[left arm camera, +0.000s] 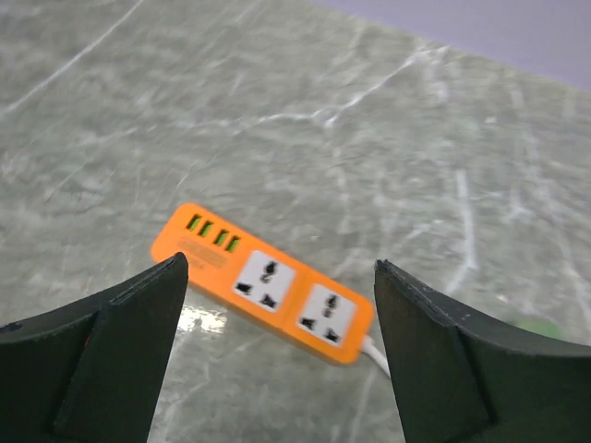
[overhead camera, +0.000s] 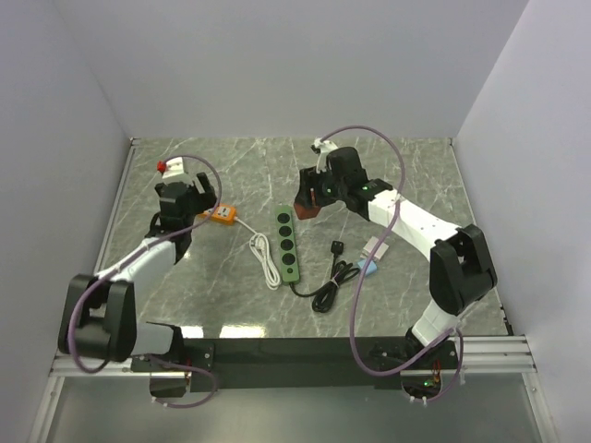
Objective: Insert the plug
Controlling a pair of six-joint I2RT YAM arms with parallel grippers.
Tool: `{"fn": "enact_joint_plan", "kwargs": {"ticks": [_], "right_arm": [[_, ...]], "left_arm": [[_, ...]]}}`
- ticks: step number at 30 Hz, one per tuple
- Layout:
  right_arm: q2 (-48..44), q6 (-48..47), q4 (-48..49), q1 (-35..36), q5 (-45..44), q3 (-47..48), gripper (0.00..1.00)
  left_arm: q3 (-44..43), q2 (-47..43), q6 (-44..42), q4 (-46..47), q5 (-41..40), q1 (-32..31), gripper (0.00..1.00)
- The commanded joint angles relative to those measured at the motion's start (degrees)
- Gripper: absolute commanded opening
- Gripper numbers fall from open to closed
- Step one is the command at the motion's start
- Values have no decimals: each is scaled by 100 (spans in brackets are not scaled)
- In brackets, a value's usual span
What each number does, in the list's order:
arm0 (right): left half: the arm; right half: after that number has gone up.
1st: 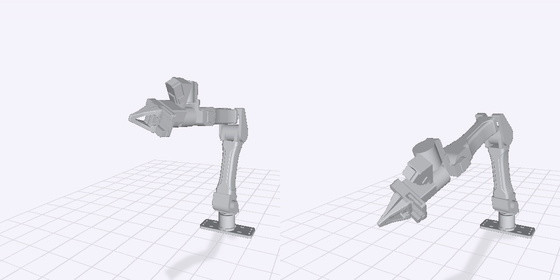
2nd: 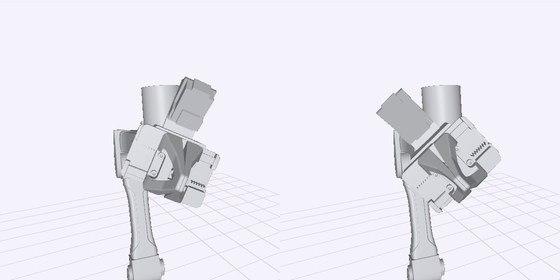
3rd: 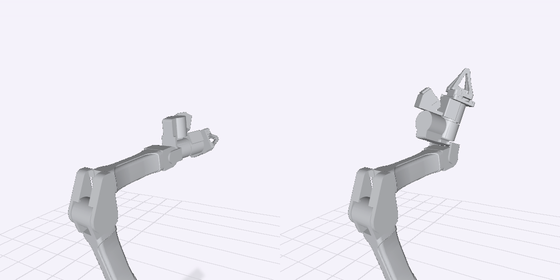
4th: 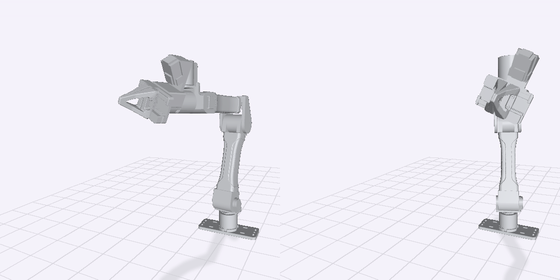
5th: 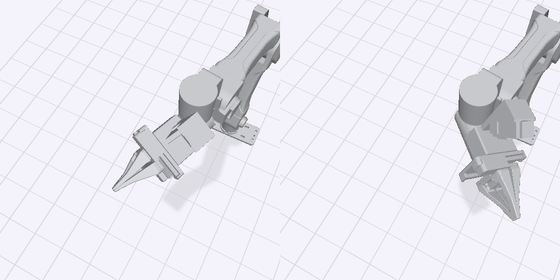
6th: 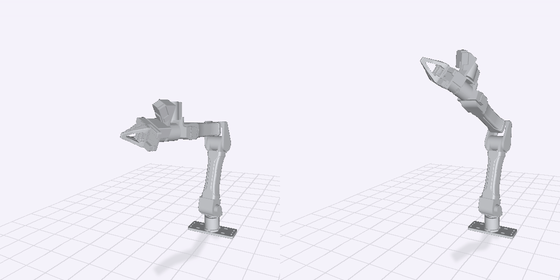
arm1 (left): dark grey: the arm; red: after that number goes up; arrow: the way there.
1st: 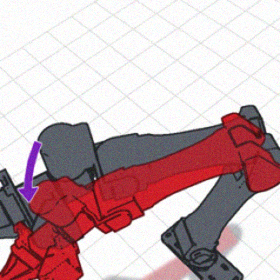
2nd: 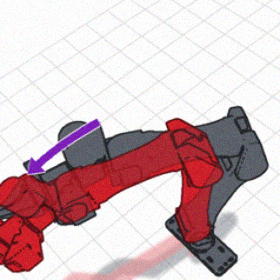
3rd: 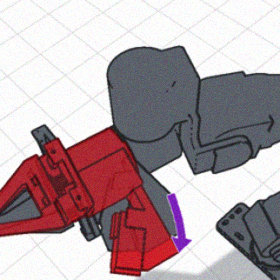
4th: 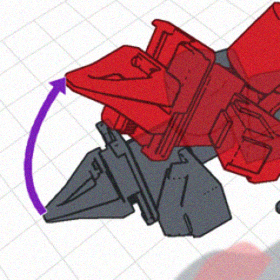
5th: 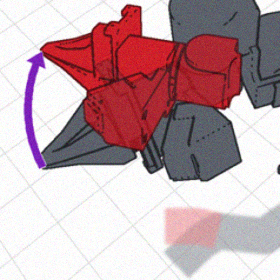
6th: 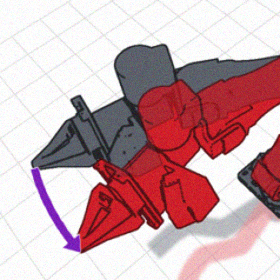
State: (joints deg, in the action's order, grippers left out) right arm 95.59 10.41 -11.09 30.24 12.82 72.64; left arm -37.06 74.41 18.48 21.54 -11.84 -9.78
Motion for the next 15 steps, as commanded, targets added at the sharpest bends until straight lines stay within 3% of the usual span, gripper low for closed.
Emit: {"fn": "enact_joint_plan", "kwargs": {"ticks": [1, 6, 15], "right_arm": [[-471, 189, 485, 35, -69, -83, 0], [-585, 180, 520, 43, 89, -171, 0], [-252, 75, 397, 245, 335, -5, 0]], "left_arm": [[-416, 589, 472, 131, -178, 169, 88], [-934, 1399, 551, -185, -485, 336, 89], [-1602, 1944, 604, -869, -671, 591, 97]]}}
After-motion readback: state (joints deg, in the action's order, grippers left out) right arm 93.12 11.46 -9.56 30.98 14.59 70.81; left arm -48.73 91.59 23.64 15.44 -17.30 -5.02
